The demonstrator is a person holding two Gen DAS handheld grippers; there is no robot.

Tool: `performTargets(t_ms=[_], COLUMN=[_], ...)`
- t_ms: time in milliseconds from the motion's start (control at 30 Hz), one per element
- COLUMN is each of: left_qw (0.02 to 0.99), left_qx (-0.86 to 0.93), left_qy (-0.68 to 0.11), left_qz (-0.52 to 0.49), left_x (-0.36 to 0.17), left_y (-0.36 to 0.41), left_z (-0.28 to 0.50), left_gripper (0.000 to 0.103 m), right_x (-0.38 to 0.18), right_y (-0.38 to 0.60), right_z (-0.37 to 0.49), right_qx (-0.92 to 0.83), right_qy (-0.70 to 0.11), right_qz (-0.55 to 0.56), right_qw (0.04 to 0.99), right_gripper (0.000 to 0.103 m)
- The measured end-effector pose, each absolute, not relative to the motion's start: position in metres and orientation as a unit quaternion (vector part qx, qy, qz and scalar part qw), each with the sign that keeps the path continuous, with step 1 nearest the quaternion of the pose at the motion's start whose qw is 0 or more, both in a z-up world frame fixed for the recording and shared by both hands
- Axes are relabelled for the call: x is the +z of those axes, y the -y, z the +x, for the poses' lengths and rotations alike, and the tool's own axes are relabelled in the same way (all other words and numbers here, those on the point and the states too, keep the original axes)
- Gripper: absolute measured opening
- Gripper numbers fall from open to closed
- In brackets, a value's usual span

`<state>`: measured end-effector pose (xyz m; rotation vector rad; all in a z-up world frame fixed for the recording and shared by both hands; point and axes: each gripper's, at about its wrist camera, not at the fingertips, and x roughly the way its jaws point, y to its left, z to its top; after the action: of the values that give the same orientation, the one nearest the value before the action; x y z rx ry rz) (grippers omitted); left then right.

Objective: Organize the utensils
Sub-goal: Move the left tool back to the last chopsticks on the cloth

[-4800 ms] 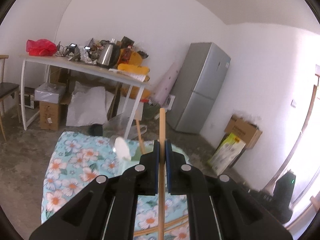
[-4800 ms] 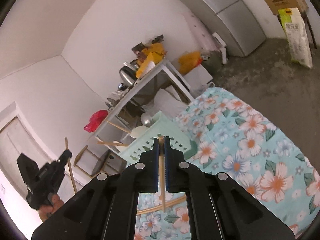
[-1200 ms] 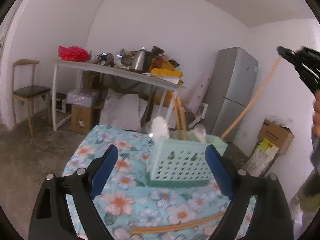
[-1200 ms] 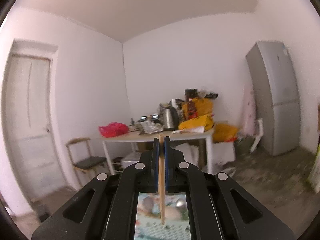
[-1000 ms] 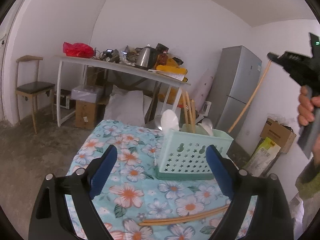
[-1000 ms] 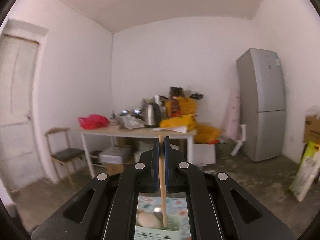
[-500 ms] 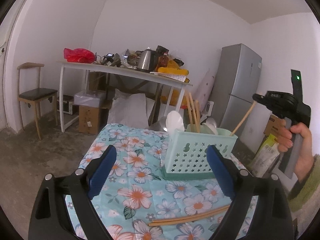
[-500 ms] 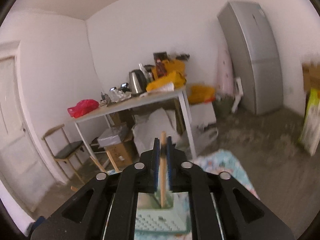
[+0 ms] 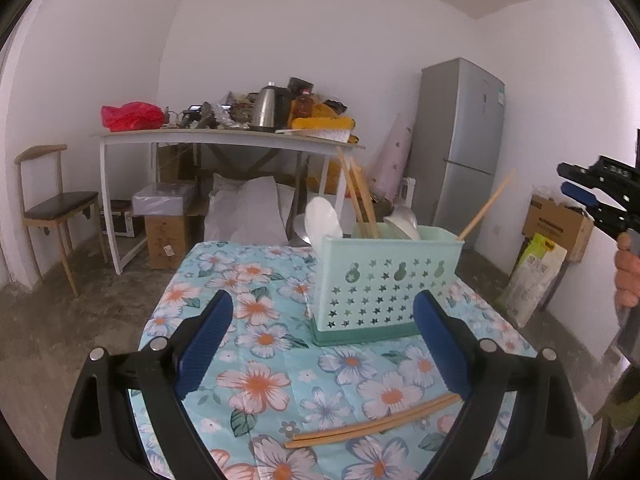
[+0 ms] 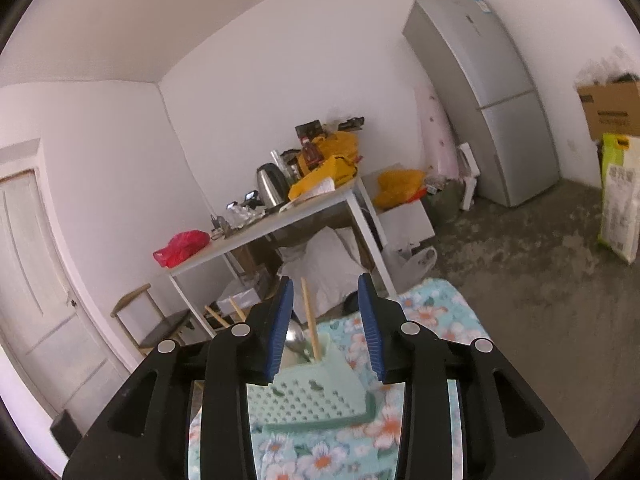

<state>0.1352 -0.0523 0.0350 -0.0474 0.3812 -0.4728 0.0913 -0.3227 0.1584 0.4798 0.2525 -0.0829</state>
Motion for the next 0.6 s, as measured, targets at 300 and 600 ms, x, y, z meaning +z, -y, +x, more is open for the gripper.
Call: performTargets(t_ms=[300, 600], left_qw=[0.908, 0.839], left_qx=[-0.345, -0.388], left_qy=[-0.230, -0.250], left_qz=[0.067, 0.289], left_x=[0.008, -0.045], left_y=[0.092, 0.166], left_z=[0.127, 0.101], left_gripper=[0.086, 0.048], right_x=[0.059, -0.006], right_y=[0.300, 0.304], right_z=[0.090, 0.070], right_qx=[-0.027, -0.052], right_qy=[-0.312, -0.399], right_qz=[0.269, 0.333], right_qw=[0.911, 0.853], right_gripper=[0.036, 0.037])
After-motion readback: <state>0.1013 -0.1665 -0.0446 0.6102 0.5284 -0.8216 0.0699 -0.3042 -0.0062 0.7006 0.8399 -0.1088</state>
